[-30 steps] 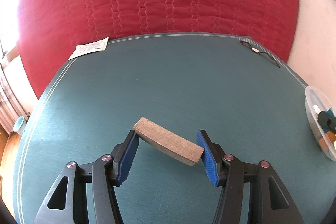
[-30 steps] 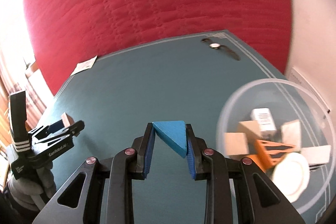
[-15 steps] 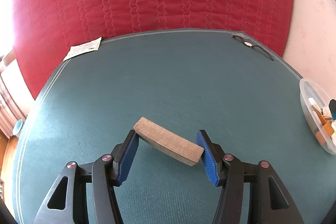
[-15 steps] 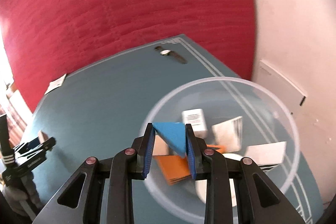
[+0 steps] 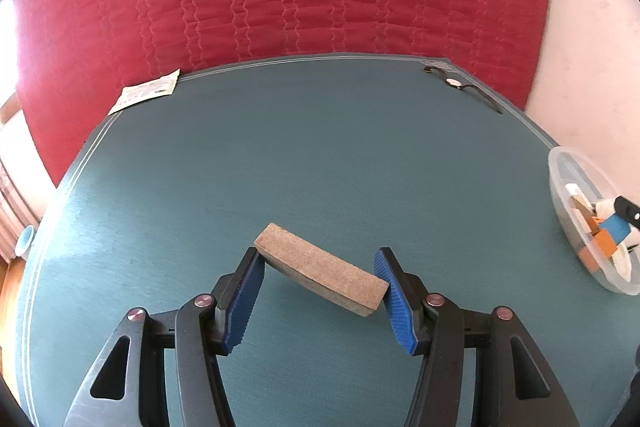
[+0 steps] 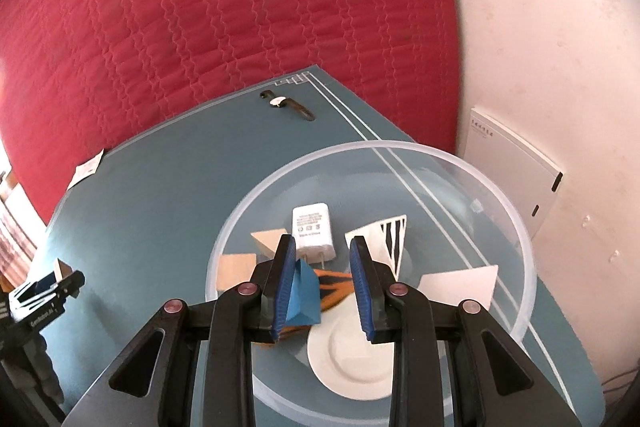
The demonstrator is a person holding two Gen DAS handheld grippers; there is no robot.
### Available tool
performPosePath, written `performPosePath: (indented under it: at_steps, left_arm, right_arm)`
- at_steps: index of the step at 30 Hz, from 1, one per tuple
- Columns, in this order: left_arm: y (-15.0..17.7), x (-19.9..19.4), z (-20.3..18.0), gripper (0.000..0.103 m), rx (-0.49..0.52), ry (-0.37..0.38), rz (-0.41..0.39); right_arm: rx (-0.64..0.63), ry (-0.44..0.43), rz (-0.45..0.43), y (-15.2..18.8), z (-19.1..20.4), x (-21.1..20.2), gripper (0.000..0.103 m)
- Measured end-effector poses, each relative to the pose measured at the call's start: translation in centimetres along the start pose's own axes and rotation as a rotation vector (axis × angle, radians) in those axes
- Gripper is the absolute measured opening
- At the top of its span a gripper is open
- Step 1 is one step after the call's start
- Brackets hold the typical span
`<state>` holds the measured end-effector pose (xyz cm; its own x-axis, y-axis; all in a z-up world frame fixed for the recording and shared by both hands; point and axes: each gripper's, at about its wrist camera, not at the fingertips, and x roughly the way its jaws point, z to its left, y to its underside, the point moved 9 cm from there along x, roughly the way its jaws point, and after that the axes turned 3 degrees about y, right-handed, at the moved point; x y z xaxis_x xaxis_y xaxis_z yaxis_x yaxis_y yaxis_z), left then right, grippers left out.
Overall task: Organize rigid objects
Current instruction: 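Carry the blue triangle onto the plate in the bowl and open the right gripper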
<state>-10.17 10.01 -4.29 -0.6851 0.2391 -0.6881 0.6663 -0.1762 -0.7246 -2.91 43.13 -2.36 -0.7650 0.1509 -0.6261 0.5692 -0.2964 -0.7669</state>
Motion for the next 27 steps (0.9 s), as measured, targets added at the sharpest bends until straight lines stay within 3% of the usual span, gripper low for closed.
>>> performPosePath:
  at_steps: [9, 14, 27]
  left_arm:
    - [-0.4, -0.8, -2.8, 0.06, 0.017, 0.066, -0.006]
    - [-0.7, -1.1, -4.4, 0.06, 0.035, 0.104, -0.006]
    - [-1.2, -1.7, -10.9, 0.06, 0.13, 0.2, -0.002]
  right_arm:
    - [-0.075, -0.001, 0.029, 1.8, -0.3, -0.3, 0.031]
    - [-0.059, 0.036, 0.052, 2.5, -2.3, -0.1, 0.031]
    - [-0.044, 0.001, -0.004, 2.4, -3.7, -2.5, 0.031]
